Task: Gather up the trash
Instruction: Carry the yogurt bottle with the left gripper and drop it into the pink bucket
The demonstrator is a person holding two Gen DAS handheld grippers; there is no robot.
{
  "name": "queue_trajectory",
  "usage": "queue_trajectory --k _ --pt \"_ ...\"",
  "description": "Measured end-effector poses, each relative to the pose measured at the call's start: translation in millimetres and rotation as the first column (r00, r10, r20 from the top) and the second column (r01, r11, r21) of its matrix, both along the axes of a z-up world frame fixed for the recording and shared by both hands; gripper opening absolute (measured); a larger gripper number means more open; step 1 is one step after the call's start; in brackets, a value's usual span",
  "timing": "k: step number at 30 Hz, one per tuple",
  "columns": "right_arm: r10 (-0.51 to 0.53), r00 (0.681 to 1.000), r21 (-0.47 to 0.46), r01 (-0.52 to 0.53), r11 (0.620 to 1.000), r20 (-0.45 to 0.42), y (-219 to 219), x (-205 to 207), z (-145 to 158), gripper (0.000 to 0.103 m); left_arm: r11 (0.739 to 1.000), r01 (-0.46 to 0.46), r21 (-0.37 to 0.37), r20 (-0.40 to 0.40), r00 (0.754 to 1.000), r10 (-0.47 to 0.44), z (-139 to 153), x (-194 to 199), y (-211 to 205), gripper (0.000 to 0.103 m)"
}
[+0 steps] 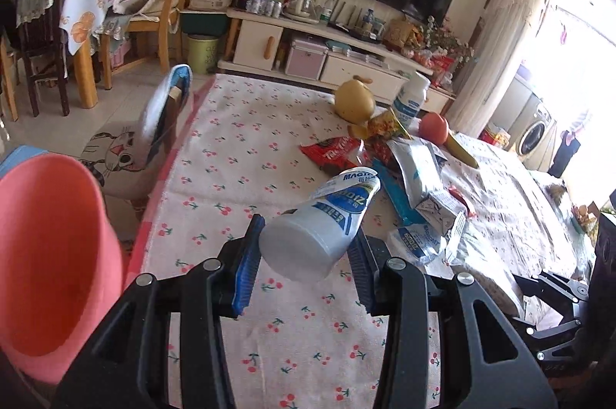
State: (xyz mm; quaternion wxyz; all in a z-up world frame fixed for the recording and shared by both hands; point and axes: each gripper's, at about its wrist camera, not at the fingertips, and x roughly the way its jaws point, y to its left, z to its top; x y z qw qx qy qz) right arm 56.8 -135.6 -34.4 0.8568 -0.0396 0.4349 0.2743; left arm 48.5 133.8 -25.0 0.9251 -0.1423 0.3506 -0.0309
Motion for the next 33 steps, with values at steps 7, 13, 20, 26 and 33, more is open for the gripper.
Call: queue_trajectory --k 7,13,20,26,33 --pt "0.206 0.978 0.020 -0.207 0.978 0.044 113.4 -3.0 31.0 0.068 0.950 -0.311 0.011 0.088 0.947 0.309 19.2 -46.7 82.4 0.044" --pt "0.373 0.927 0.021 -0.374 0.927 0.038 222.4 -3.6 35.0 0.069 0.805 -0.592 -0.033 0.047 0.804 0.593 8.8 -79.5 163.3 0.044" --pt "0.441 0.897 0.001 -0.441 0.897 -0.041 308.4 11.6 14.4 0.072 0.708 -0.701 -0.086 -0.153 0.711 0.686 -25.0 -72.8 219.8 0.044" --pt "0.357 0.932 0.073 -0.353 0.933 -0.057 293.7 20.2 13.0 0.086 0.664 -0.747 -0.038 -0.173 0.660 0.731 -36.9 -72.6 227.5 0.081" --pt "0.172 0.983 0.223 -0.155 0.963 -0.063 207.5 21.2 17.7 0.092 0.699 -0.713 -0.050 -0.003 0.700 0.714 -27.4 -77.5 202.4 0.086"
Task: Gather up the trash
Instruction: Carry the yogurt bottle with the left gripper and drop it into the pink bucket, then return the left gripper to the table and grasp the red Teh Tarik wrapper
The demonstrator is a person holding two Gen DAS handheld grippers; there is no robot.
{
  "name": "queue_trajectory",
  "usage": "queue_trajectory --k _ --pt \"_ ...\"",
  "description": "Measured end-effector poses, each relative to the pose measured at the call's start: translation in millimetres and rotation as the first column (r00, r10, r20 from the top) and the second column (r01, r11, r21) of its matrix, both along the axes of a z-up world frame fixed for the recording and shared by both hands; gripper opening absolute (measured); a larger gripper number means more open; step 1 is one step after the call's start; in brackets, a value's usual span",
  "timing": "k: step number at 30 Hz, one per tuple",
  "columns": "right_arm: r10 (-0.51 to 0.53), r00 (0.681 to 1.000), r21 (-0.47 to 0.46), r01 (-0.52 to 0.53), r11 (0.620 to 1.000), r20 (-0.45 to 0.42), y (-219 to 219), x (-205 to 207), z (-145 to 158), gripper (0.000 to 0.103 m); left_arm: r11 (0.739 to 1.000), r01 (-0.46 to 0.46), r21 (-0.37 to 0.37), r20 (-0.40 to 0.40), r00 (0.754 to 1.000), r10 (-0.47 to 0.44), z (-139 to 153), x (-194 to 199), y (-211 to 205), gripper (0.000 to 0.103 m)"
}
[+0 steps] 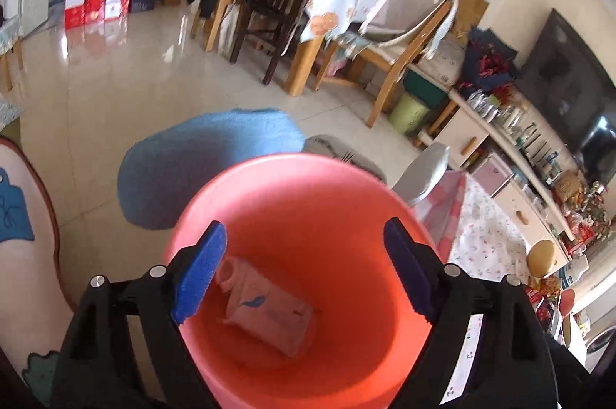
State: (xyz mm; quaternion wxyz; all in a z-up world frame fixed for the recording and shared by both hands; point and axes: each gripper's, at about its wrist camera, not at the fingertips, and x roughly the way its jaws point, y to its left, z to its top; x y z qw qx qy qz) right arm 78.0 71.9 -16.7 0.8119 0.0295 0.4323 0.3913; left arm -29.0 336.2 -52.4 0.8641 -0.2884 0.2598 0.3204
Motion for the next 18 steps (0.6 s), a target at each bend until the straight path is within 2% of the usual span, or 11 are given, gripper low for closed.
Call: queue_trajectory --k 2,5,9,13,18 --pt "-0.038 0.999 0.011 0.038 0.999 0.006 -22.1 -1.8 -2.0 0.092 0.998 0.028 0.052 0.055 0.998 -0.031 6.6 3.8 -14.9 0.090" --pt "-0.085 0.996 0.029 0.084 0.996 0.037 -52.6 -6.5 -2.4 0.092 0.989 0.066 0.132 0.144 0.986 -0.085 16.0 4.5 -39.2 0.092" --pt "-0.169 0.984 0.082 0.164 0.983 0.062 -102.4 -17.5 -5.2 0.094 0.976 0.135 0.172 0.236 0.956 -0.174 24.4 5.2 -67.8 0.093" --pt "-0.205 0.971 0.066 0.198 0.978 0.123 -138.3 -25.1 -9.3 0.095 0.954 0.194 0.227 0.174 0.956 -0.236 25.3 5.5 -100.5 0.093" --pt "-0.251 0.958 0.071 0.243 0.968 0.140 -179.5 -25.5 -16.5 0.095 0.940 0.222 0.259 0.016 0.972 -0.234 13.6 2.6 -139.4 0.094"
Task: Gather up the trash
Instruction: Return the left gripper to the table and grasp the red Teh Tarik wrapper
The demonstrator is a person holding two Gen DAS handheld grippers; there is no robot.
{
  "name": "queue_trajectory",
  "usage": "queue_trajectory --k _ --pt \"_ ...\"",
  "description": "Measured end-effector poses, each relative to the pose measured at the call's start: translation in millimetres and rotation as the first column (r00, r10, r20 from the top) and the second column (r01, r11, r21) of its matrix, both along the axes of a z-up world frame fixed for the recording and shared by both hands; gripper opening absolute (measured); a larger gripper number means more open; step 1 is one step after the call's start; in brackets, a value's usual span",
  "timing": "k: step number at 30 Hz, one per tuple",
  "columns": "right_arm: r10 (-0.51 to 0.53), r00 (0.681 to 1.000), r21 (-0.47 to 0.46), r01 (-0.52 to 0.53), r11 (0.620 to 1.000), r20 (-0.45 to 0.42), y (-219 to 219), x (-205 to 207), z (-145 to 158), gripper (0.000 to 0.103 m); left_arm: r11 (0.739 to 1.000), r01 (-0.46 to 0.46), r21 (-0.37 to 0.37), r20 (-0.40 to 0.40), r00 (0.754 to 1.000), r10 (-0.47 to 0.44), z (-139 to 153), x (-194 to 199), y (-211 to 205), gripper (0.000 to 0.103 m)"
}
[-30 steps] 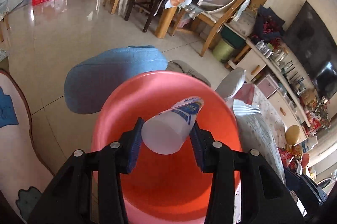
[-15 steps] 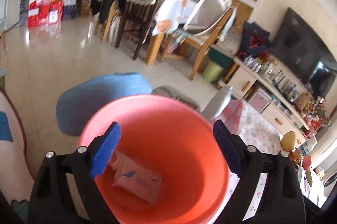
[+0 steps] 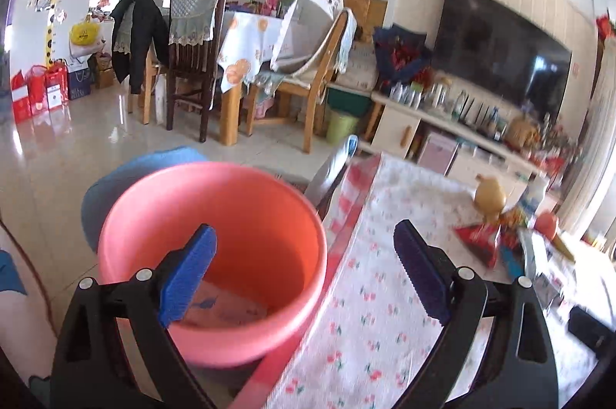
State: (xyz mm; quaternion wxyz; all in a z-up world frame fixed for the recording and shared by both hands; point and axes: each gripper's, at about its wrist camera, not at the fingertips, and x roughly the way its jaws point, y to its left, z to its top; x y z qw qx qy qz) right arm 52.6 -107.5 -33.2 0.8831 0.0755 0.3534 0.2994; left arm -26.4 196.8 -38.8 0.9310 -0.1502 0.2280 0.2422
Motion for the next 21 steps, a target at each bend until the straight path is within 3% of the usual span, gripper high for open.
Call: queue_trajectory --k 3,5,9,15,21 --pt "-0.022 1.000 -0.008 0.022 1.000 0.008 -18.1 -0.9 -4.0 0.095 1.000 0.015 -0.018 -0.069 0.997 -0.016 -6.3 1.4 -18.0 0.094" --pt "-0.026 0.999 -0.031 0.027 0.999 0.025 -25.6 -2.0 -5.3 0.095 0.998 0.055 -0.021 -0.074 0.996 -0.056 -5.3 2.0 -28.8 0.094" --pt "-0.026 0.998 0.005 0.025 1.000 0.055 -54.6 -0.7 -4.9 0.095 0.990 0.136 0.041 -0.104 0.986 -0.132 -5.9 5.4 -67.6 0.094" --pt "-0.088 0.992 0.074 0.082 0.994 0.089 -104.1 12.8 3.8 0.097 0.956 0.260 0.133 -0.152 0.959 -0.240 0.0 19.9 -126.6 0.094" --pt "-0.171 0.985 0.079 0.168 0.983 0.032 -155.5 45.3 5.8 0.097 0.930 0.355 0.096 -0.156 0.928 -0.338 6.1 31.1 -166.7 0.094"
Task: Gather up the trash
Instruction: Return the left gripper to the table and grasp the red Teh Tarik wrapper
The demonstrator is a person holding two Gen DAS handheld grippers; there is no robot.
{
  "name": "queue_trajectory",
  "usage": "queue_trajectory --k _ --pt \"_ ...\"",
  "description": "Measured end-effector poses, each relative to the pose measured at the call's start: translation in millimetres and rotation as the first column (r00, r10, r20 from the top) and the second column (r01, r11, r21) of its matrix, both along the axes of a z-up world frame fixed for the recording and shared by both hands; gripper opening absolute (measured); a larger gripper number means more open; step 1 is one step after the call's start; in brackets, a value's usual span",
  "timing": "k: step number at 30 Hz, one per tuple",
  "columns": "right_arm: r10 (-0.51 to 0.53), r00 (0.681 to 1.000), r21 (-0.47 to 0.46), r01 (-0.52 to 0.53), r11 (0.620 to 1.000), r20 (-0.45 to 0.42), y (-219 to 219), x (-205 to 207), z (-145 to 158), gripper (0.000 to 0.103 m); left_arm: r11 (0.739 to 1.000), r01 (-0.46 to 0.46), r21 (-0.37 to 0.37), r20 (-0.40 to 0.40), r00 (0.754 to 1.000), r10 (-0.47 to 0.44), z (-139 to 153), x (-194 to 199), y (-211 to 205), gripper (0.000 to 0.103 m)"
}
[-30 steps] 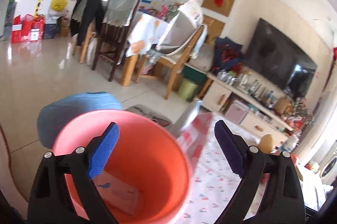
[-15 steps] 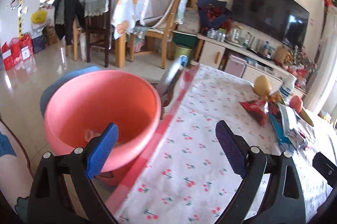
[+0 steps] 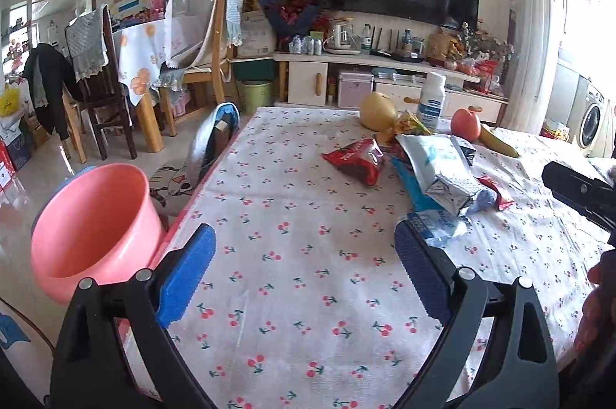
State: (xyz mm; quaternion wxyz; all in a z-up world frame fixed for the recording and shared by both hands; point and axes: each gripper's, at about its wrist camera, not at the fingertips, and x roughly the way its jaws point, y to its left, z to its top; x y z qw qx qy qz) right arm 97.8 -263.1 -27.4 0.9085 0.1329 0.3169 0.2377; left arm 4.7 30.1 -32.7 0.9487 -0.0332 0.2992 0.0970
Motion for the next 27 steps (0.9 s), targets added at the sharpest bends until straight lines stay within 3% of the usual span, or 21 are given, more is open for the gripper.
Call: queue_trajectory --k 5,12,13,15,16,20,27 --pt "-0.058 0.998 -0.028 0.057 0.998 -0.032 -37.9 25.4 -8.5 0.097 0.995 0.024 -0.099 -0.057 0.998 -0.030 0.7 22.9 -14.1 0.094" --pt "-0.104 0.992 -0.048 0.101 0.994 -0.074 -71.3 62.6 -27.9 0.095 0.974 -0.037 -0.225 -0.092 0.996 0.016 1.8 81.4 -12.8 0.094" --pt "-0.111 0.990 -0.056 0.106 0.993 -0.089 -73.0 69.0 -30.7 0.094 0.967 -0.046 -0.250 -0.093 0.995 0.023 0.7 90.2 -11.3 0.094" --pt "-0.106 0.986 -0.058 0.099 0.993 -0.128 -75.5 80.8 -38.8 0.074 0.948 -0.070 -0.312 -0.110 0.993 0.037 -3.1 110.3 -7.4 0.094" --pt "-0.104 0.984 -0.050 0.098 0.994 -0.144 -76.7 85.7 -42.4 0.072 0.936 -0.082 -0.343 -0.121 0.992 0.042 -5.0 120.7 -5.8 0.094" --pt "-0.097 0.978 -0.072 0.085 0.994 -0.183 -73.6 103.6 -54.1 0.072 0.888 -0.136 -0.439 -0.170 0.983 0.066 -22.7 162.7 -1.1 0.094" --pt "-0.098 0.968 -0.103 0.076 0.992 -0.231 -70.2 124.4 -71.7 0.072 0.847 -0.212 -0.487 -0.253 0.963 0.095 -54.6 225.3 1.3 0.094"
